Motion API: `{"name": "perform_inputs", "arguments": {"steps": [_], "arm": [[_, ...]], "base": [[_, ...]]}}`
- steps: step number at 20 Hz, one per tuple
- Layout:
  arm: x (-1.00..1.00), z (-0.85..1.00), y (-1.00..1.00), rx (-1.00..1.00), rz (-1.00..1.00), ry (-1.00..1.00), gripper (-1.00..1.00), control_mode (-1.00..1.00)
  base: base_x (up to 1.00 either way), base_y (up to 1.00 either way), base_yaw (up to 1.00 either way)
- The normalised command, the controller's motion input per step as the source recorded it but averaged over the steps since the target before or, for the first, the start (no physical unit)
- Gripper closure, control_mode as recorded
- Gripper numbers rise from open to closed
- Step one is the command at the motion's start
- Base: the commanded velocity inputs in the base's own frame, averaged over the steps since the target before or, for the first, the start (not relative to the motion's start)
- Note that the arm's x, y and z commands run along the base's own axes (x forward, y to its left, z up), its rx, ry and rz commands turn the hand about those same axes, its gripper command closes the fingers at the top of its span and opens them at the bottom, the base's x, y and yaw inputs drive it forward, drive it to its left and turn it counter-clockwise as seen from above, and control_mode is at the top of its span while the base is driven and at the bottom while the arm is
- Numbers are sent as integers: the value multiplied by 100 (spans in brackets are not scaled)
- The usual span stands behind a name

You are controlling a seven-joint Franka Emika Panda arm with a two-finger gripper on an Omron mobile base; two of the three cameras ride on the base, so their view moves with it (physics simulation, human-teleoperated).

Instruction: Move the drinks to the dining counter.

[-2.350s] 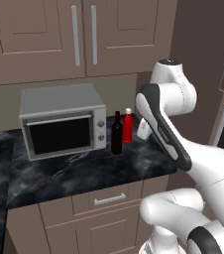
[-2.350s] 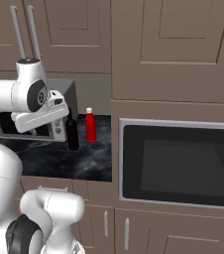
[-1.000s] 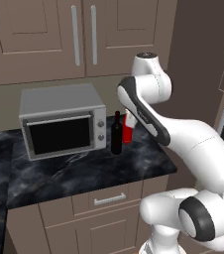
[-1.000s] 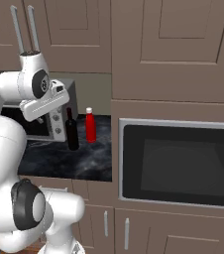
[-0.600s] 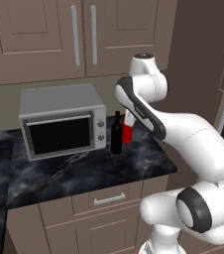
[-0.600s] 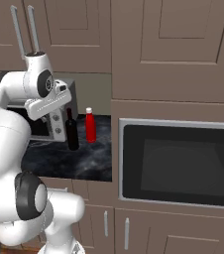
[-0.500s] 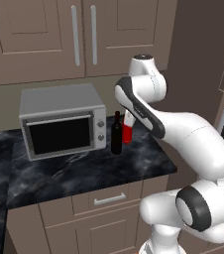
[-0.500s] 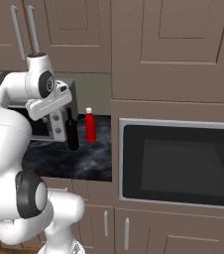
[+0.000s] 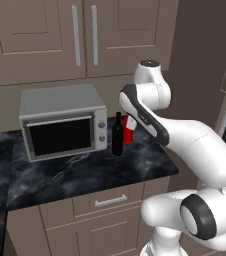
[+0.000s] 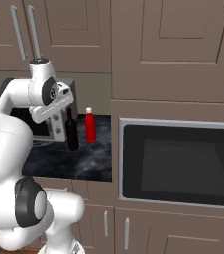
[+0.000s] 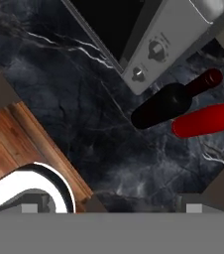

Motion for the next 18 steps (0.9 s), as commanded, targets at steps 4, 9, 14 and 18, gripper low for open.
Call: {"name": "perform_inputs", "arguments": {"steps": [4, 9, 14, 18], "arm": [[0, -12, -20, 21, 0, -1, -100, -100], [17, 0, -7, 14, 0, 0, -100, -100], [16, 0, 0, 9, 0, 0, -100, -100], [2, 0, 0, 10, 1, -2, -100, -100]], "base": [[0, 0, 0], [0, 0, 0], [0, 0, 0], [0, 0, 0]]}}
